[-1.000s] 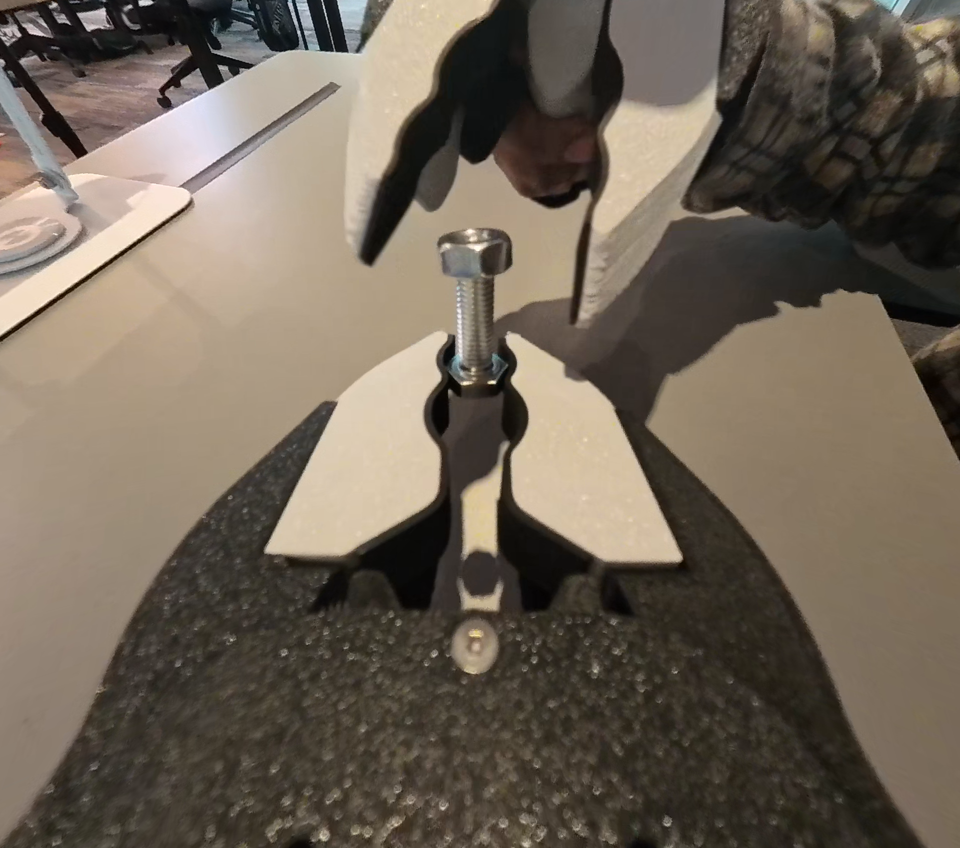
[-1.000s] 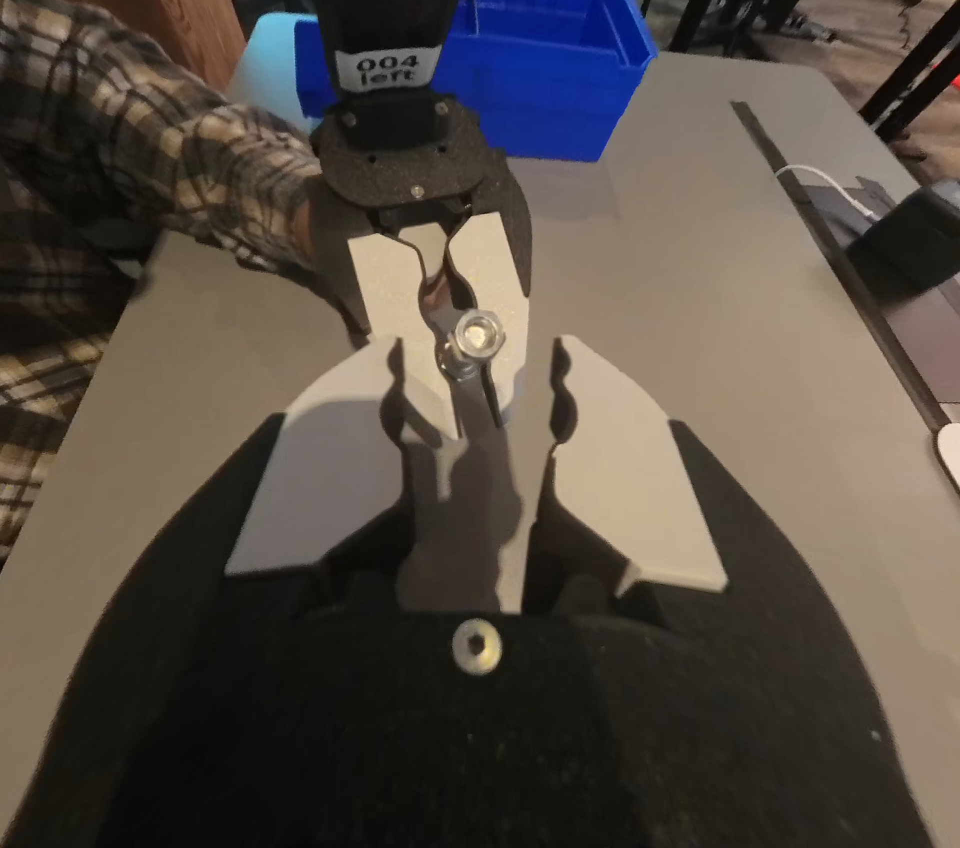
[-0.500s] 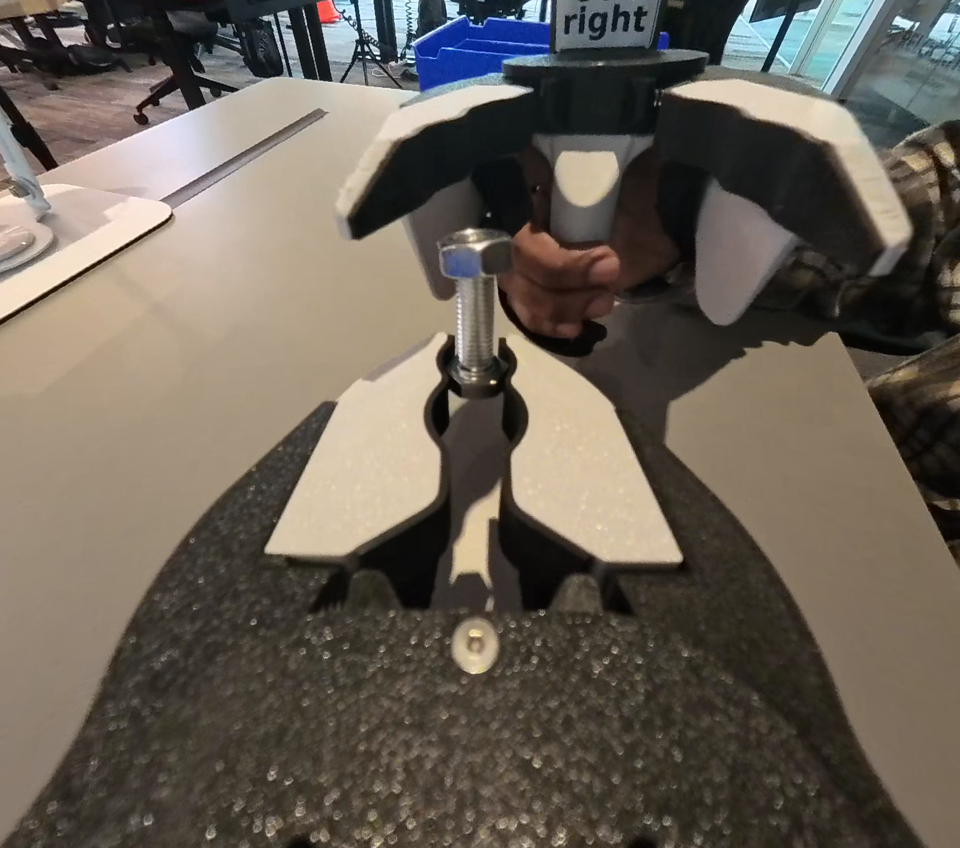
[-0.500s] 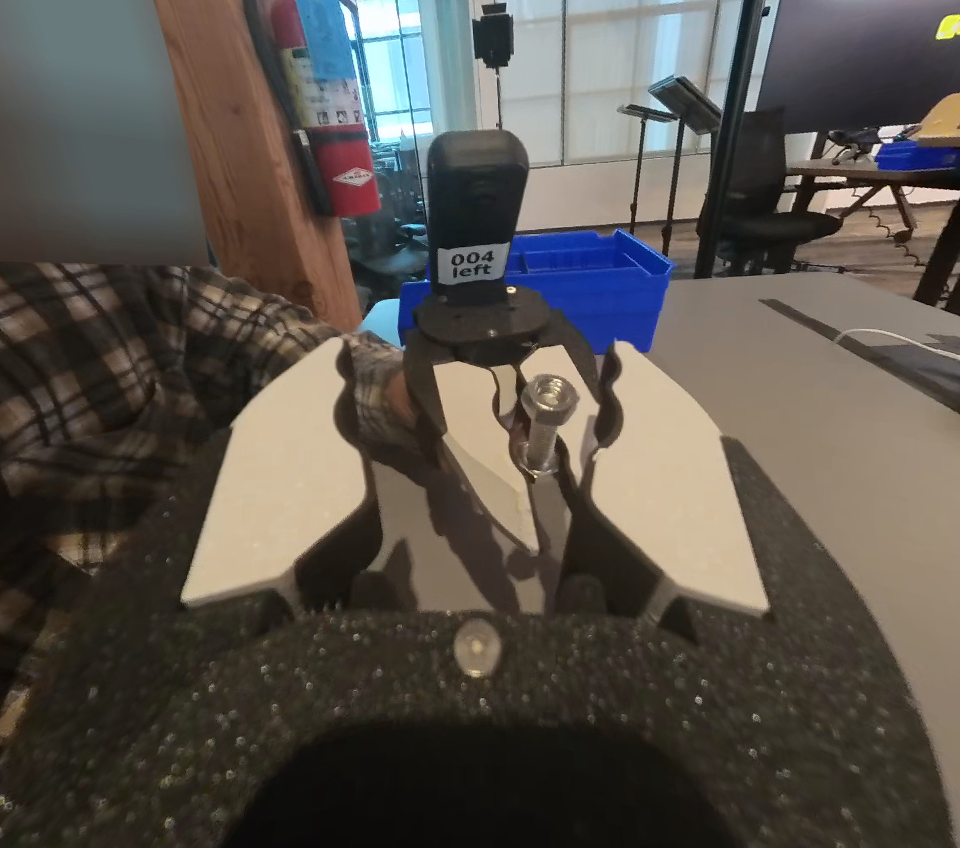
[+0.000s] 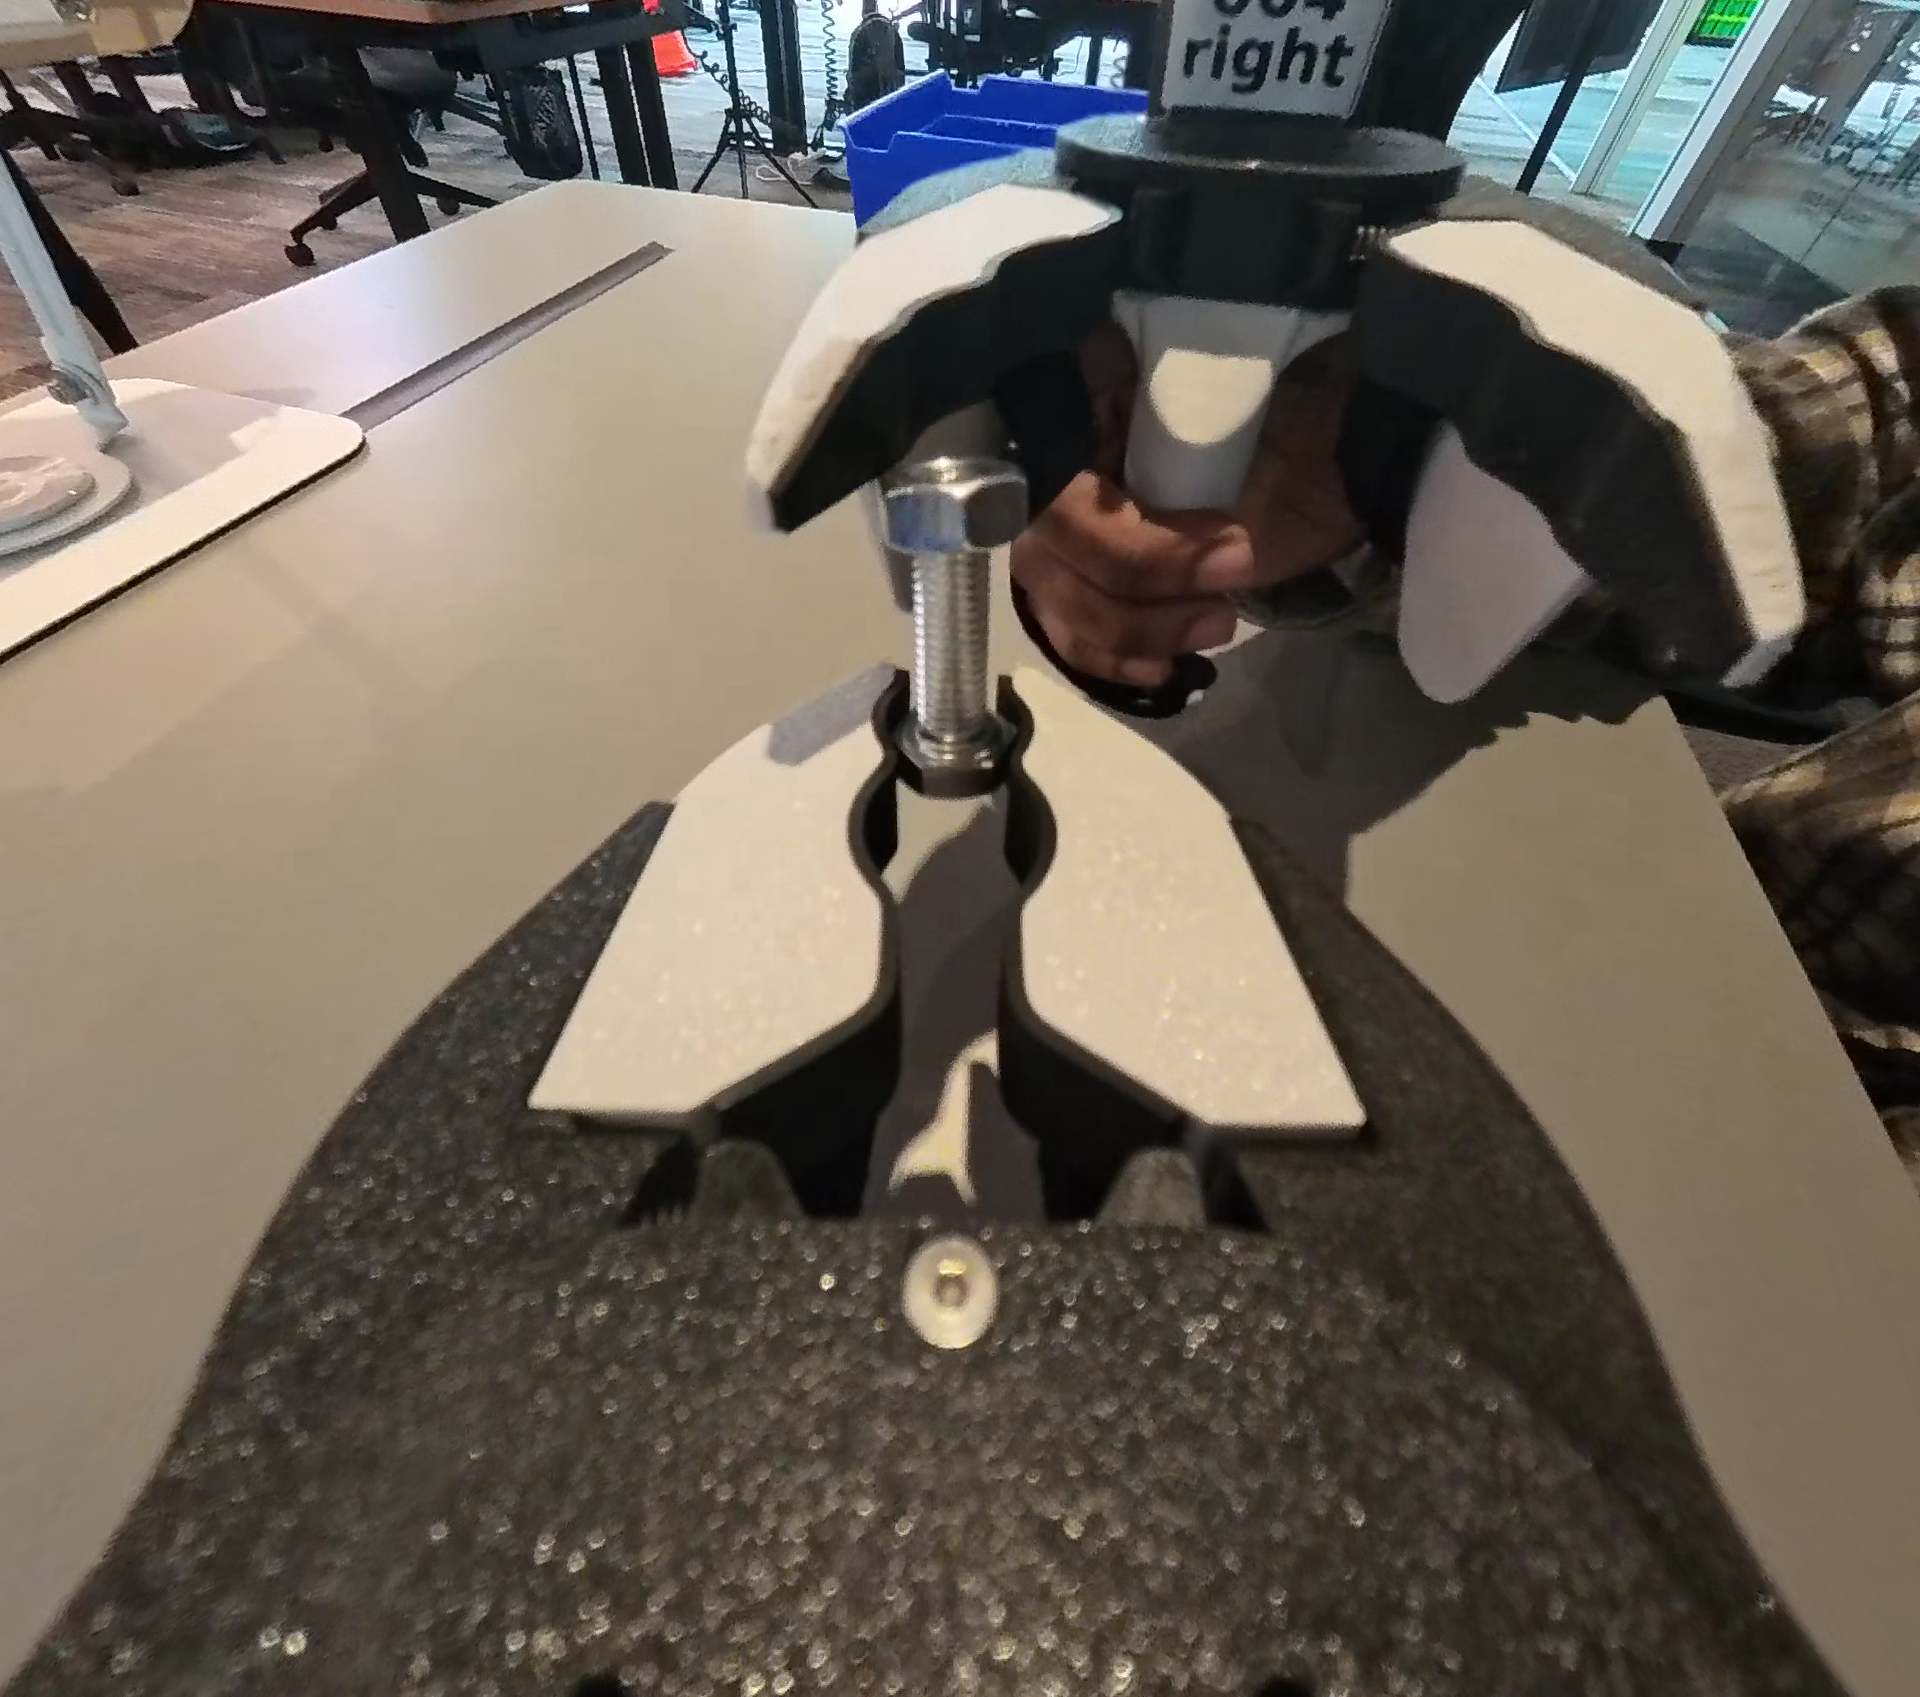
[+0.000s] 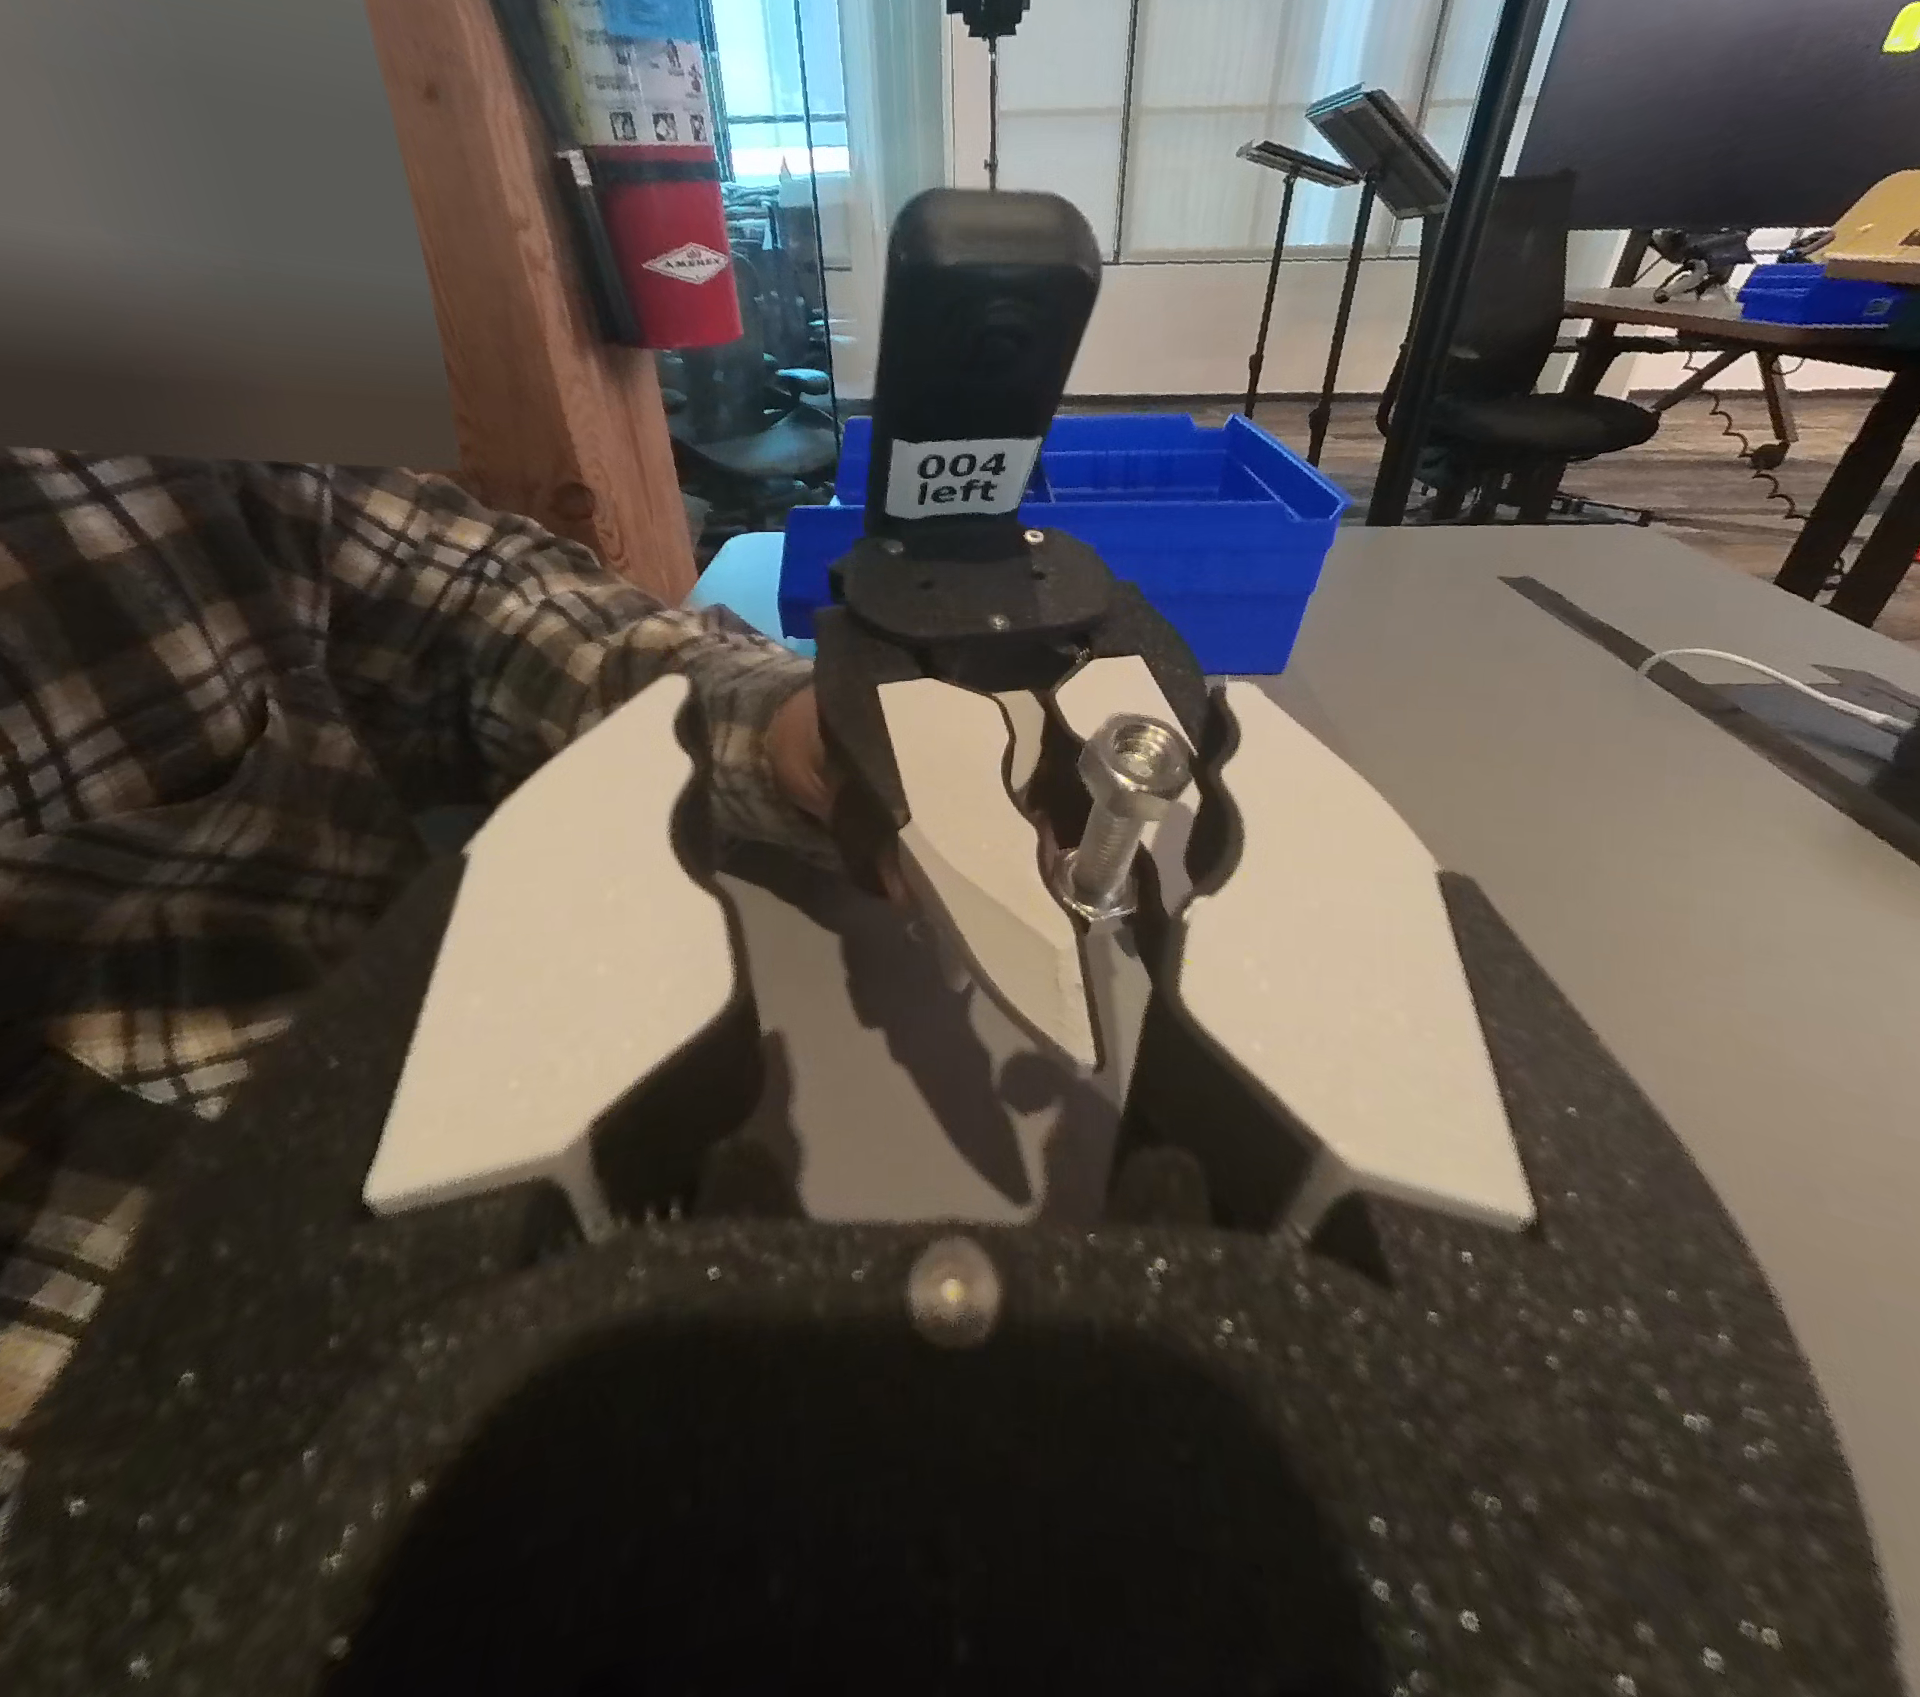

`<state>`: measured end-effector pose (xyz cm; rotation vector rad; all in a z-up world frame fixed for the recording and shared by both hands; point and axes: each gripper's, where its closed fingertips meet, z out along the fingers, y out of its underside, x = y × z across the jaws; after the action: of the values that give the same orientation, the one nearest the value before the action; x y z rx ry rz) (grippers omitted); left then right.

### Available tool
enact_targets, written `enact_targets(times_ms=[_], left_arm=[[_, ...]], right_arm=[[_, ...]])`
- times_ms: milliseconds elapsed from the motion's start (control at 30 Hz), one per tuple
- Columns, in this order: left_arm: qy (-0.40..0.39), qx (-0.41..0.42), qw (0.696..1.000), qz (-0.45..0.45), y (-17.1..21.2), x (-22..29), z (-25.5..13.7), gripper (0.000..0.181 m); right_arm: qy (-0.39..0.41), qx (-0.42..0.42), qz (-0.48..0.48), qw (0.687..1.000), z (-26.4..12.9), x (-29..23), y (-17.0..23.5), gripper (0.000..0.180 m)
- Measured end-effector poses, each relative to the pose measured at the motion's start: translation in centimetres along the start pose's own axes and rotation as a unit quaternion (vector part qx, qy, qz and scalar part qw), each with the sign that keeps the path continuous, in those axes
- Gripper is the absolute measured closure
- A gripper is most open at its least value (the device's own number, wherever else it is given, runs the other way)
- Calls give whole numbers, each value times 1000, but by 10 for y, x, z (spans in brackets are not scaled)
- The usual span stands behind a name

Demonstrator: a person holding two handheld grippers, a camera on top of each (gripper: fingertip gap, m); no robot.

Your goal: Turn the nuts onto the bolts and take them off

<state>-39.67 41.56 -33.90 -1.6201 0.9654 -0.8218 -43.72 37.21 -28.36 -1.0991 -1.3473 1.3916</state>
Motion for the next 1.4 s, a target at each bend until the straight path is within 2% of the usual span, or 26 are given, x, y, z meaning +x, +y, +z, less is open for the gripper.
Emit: enact_targets(times_ms=[233,433,567,800,900,1033,1300,1400], left_arm=[[0,2,1000,1,0,0,0,166],[-32,12,999,10,-4,-6,-3,166],[-43,17,999,5,-5,-8,-2,165],[-21,21,999,20,-8,2,-1,166],[-13,21,999,20,-8,4,-1,166],[-15,16,999,35,-6,6,1,166],[-85,-10,994,72,-3,-4,0,166],[-87,-9,993,73,-4,-3,0,166]], right_arm=[[17,5,-6,1000,-3,8,-5,96],[144,37,41,988,-24,39,-10,117],[174,39,47,983,-20,35,-7,127],[106,29,52,993,-10,29,-9,152],[75,10,37,996,-7,23,-5,155],[73,-1,16,997,-5,19,-3,160],[197,2,-27,980,-12,29,0,160],[227,20,-30,973,-14,28,-1,160]])
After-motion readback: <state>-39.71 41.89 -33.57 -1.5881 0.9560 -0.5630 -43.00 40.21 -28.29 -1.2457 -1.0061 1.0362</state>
